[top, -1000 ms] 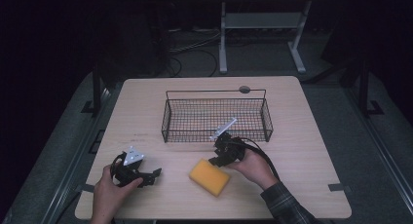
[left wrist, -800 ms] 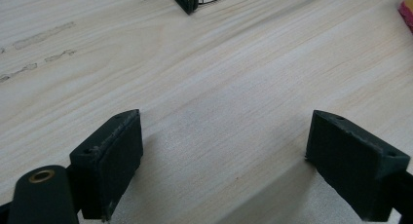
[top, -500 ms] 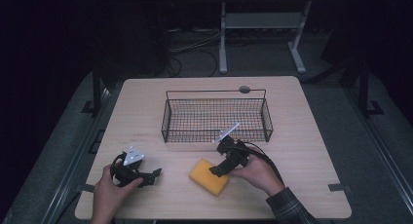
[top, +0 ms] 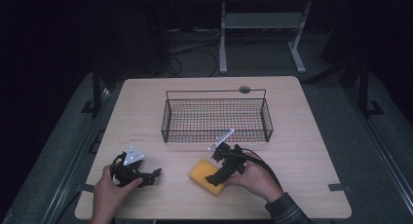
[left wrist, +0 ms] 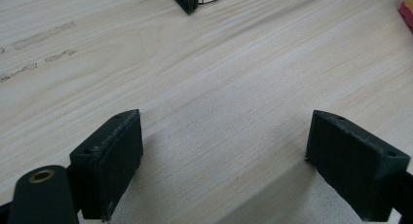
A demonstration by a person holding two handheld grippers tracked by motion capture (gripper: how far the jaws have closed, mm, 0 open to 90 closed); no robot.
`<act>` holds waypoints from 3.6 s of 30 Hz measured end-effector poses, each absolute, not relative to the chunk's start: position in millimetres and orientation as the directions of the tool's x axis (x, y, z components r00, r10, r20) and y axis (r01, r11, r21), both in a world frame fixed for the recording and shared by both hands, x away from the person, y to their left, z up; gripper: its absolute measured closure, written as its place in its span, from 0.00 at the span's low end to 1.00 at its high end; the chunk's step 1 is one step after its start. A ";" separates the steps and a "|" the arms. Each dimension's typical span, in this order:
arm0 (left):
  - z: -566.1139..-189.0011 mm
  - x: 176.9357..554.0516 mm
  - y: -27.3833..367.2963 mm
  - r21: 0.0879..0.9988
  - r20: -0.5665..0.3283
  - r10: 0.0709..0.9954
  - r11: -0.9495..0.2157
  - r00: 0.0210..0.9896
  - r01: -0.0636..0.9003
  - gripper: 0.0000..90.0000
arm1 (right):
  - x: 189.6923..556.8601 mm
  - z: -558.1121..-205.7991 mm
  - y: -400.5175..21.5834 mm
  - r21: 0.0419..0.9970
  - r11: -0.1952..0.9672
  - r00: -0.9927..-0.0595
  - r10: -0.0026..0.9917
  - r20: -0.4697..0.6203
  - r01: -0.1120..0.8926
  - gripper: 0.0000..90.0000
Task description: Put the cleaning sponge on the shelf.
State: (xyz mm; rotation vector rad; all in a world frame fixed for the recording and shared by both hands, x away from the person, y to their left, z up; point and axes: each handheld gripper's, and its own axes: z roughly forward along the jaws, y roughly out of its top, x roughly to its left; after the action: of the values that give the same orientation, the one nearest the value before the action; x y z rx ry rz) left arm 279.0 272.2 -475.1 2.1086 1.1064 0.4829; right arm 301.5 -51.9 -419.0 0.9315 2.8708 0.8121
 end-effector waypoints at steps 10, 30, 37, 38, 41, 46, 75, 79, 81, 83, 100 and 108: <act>-475.1 279.0 272.2 0.726 0.007 0.824 -0.393 0.566 0.564 0.14 | 296.1 -426.5 -39.6 0.475 0.711 -0.841 0.523 0.135 0.518 0.03; -475.0 279.1 272.5 0.724 0.009 0.823 -0.397 0.569 0.564 0.14 | 295.9 -452.2 -19.3 0.430 0.757 -0.858 0.504 0.094 0.492 0.06; -475.0 279.0 272.4 0.724 0.008 0.823 -0.396 0.568 0.564 0.14 | 295.7 -453.3 -18.9 0.430 0.761 -0.860 0.502 0.086 0.487 0.12; -475.1 279.0 272.2 0.726 0.006 0.824 -0.393 0.567 0.564 0.14 | 295.8 -452.6 -19.5 0.432 0.760 -0.861 0.502 0.084 0.485 0.15; -475.1 279.0 272.2 0.726 0.006 0.824 -0.393 0.567 0.564 0.14 | 295.8 -452.4 -20.0 0.433 0.761 -0.861 0.501 0.081 0.484 0.15; -475.1 279.0 272.2 0.726 0.006 0.824 -0.393 0.567 0.564 0.14 | 295.2 -451.6 -20.3 0.432 0.762 -0.862 0.501 0.078 0.482 0.19; -475.1 279.0 272.2 0.726 0.006 0.824 -0.393 0.566 0.564 0.14 | 294.1 -441.9 -31.4 0.435 0.770 -0.869 0.490 0.068 0.467 0.24; -475.1 279.0 272.2 0.726 0.005 0.824 -0.393 0.566 0.565 0.14 | 294.4 -439.9 -34.7 0.435 0.771 -0.870 0.489 0.064 0.466 0.24; -475.1 279.0 272.2 0.726 0.006 0.824 -0.393 0.566 0.564 0.14 | 294.7 -438.7 -36.8 0.435 0.770 -0.869 0.491 0.062 0.467 0.24; -475.0 279.0 272.4 0.724 0.007 0.823 -0.396 0.568 0.564 0.14 | 294.8 -438.3 -37.9 0.435 0.770 -0.868 0.492 0.062 0.467 0.24; -475.1 279.0 272.2 0.726 0.006 0.824 -0.393 0.566 0.564 0.14 | 299.3 -426.4 -62.2 0.438 0.753 -0.850 0.524 0.051 0.491 0.24; -475.1 279.0 272.2 0.726 0.005 0.824 -0.393 0.566 0.565 0.14 | 300.7 -421.9 -73.6 0.439 0.744 -0.839 0.542 0.046 0.504 0.24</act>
State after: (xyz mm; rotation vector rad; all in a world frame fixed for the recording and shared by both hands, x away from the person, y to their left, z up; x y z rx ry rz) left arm 279.0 272.2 -475.1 2.1086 1.1064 0.4826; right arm 300.7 -73.6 -421.9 0.8583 2.8539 0.6808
